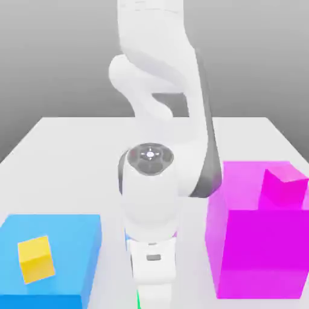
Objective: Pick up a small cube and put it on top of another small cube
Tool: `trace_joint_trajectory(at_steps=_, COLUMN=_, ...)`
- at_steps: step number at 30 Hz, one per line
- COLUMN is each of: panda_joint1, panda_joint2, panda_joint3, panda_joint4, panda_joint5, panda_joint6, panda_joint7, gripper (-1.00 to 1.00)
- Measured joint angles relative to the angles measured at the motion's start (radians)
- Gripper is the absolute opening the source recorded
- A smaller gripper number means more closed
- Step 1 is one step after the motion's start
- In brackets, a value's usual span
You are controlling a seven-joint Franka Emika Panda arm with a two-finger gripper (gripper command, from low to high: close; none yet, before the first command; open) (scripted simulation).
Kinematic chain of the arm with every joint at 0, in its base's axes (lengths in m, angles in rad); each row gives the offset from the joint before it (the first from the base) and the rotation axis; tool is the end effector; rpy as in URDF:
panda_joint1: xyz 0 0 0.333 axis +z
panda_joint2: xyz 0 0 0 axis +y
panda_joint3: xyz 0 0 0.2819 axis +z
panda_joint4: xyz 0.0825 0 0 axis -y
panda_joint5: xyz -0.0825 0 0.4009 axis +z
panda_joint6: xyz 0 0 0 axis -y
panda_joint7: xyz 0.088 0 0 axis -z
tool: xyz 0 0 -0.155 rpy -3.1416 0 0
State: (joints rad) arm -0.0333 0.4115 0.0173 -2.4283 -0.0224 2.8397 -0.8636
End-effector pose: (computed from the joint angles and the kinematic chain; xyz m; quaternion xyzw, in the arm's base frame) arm 0.4743 -0.0054 0.0451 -0.9074 -0.4203 -0.0001 0.0001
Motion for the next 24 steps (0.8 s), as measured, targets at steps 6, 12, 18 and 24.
trace_joint_trajectory(at_steps=6, panda_joint1=-0.004, panda_joint2=-0.051, panda_joint3=0.004, panda_joint4=-0.009, panda_joint5=0.005, panda_joint6=-0.042, panda_joint7=-0.004, gripper=-1.0)
trace_joint_trajectory(at_steps=12, panda_joint1=0.057, panda_joint2=-0.18, panda_joint3=0.01, panda_joint4=-0.046, panda_joint5=-0.01, panda_joint6=-0.14, panda_joint7=0.14, gripper=-1.0)
trace_joint_trajectory(at_steps=18, panda_joint1=0.129, panda_joint2=-0.12, panda_joint3=-0.024, panda_joint4=0.09, panda_joint5=-0.008, panda_joint6=-0.183, panda_joint7=0.433, gripper=-1.0)
trace_joint_trajectory(at_steps=24, panda_joint1=0.213, panda_joint2=-0.043, panda_joint3=-0.081, panda_joint4=0.256, panda_joint5=-0.011, panda_joint6=-0.227, panda_joint7=0.734, gripper=-1.0)
